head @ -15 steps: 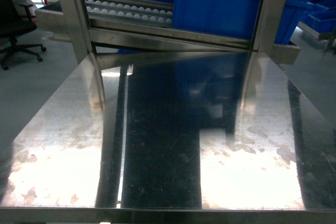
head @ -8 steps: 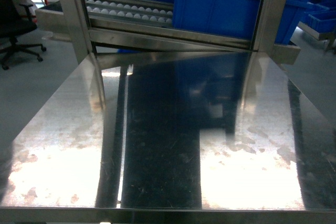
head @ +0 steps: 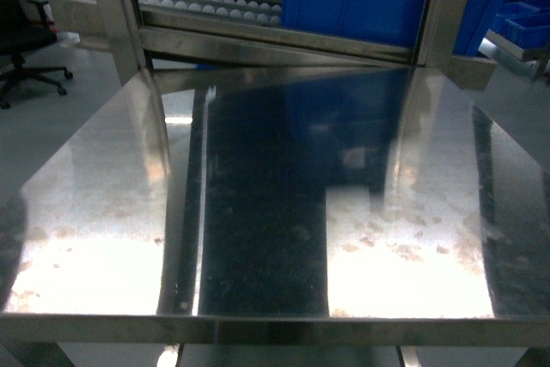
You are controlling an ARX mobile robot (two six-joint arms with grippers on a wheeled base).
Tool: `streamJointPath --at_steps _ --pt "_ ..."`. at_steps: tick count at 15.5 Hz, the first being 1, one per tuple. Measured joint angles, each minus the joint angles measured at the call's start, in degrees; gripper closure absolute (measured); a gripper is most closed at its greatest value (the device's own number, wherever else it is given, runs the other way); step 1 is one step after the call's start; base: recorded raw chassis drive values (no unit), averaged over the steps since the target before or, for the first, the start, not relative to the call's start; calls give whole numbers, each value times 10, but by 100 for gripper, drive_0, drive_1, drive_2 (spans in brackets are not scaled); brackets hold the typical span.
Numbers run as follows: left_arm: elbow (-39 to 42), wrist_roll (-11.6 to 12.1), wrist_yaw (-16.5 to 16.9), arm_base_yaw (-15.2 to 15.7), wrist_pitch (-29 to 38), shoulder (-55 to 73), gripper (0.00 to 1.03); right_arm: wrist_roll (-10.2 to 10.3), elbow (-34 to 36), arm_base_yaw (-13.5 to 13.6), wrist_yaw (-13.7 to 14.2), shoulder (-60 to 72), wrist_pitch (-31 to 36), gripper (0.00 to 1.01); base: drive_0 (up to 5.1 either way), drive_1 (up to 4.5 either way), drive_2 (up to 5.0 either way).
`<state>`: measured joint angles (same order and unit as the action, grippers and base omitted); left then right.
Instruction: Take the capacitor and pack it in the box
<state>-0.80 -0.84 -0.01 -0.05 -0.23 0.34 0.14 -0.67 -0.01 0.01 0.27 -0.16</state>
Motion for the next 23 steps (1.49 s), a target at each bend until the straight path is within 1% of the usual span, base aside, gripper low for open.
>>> streamJointPath --at_steps 23 --pt "0 3 0 0 -1 0 59 0 0 0 0 0 -1 3 0 0 0"
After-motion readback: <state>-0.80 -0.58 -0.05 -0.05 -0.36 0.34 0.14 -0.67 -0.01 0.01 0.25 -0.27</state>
